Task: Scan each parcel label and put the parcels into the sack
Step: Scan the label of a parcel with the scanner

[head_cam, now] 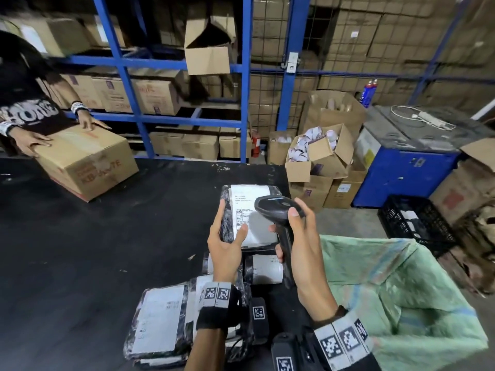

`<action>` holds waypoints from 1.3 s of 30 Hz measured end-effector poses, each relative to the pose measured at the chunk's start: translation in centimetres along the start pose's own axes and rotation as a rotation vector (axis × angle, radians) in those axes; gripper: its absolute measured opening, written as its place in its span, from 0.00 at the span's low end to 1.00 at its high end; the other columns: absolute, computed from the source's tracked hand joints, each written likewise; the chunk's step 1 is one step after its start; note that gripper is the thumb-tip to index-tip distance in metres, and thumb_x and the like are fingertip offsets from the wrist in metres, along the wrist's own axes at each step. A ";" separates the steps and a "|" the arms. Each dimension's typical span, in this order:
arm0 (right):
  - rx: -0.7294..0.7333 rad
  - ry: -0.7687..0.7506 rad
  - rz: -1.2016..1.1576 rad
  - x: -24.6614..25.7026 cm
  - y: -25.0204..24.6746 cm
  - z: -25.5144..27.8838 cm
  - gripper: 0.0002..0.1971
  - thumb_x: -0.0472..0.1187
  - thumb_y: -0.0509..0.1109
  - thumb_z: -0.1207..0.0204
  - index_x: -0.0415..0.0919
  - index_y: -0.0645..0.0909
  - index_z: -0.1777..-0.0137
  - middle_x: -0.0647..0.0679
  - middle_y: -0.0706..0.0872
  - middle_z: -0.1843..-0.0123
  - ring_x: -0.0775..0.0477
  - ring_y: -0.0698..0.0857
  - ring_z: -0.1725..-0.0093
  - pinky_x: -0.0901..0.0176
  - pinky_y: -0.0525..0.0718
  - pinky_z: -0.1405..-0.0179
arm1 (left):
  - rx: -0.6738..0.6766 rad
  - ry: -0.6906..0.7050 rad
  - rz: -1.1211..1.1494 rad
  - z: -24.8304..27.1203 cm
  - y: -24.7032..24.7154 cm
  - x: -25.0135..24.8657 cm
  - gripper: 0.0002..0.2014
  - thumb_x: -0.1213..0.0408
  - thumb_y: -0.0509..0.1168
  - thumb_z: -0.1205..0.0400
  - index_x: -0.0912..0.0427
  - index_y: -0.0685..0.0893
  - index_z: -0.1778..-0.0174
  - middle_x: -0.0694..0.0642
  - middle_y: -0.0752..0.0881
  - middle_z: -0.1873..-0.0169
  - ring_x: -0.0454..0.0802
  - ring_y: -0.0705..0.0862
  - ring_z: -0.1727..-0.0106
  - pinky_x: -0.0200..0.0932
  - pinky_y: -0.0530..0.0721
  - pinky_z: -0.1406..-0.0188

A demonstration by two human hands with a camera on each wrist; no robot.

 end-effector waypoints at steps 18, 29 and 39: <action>-0.035 -0.015 -0.002 -0.4 1.6 -0.1 0.25 0.64 0.62 0.22 0.61 0.71 0.26 0.43 0.90 0.49 0.48 0.86 0.56 0.53 0.77 0.72 | 0.018 -0.049 -0.004 -1.3 -1.3 0.3 0.37 0.66 0.79 0.20 0.37 0.75 0.17 0.48 0.81 0.21 0.50 0.80 0.20 0.65 0.78 0.20; -0.083 -0.044 0.032 -0.5 1.1 0.4 0.18 0.57 0.60 0.14 0.65 0.71 0.25 0.51 0.92 0.52 0.47 0.82 0.62 0.49 0.76 0.70 | 0.005 -0.061 -0.006 -0.5 -2.1 0.4 0.37 0.73 0.78 0.20 0.42 0.77 0.17 0.47 0.80 0.20 0.46 0.79 0.19 0.62 0.77 0.18; -0.206 0.008 0.126 -5.6 -2.1 -0.6 0.21 0.63 0.63 0.19 0.66 0.72 0.27 0.62 0.89 0.42 0.55 0.90 0.45 0.49 0.81 0.57 | -0.028 -0.101 0.040 0.1 -4.8 1.1 0.37 0.78 0.76 0.20 0.49 0.76 0.16 0.47 0.83 0.23 0.45 0.83 0.23 0.54 0.83 0.23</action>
Point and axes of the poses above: each hand's wrist, its own z-axis away from the middle knuckle, its own y-axis out of the palm, x = y × z, the point moved 9 cm from there along -z, towards the middle knuckle
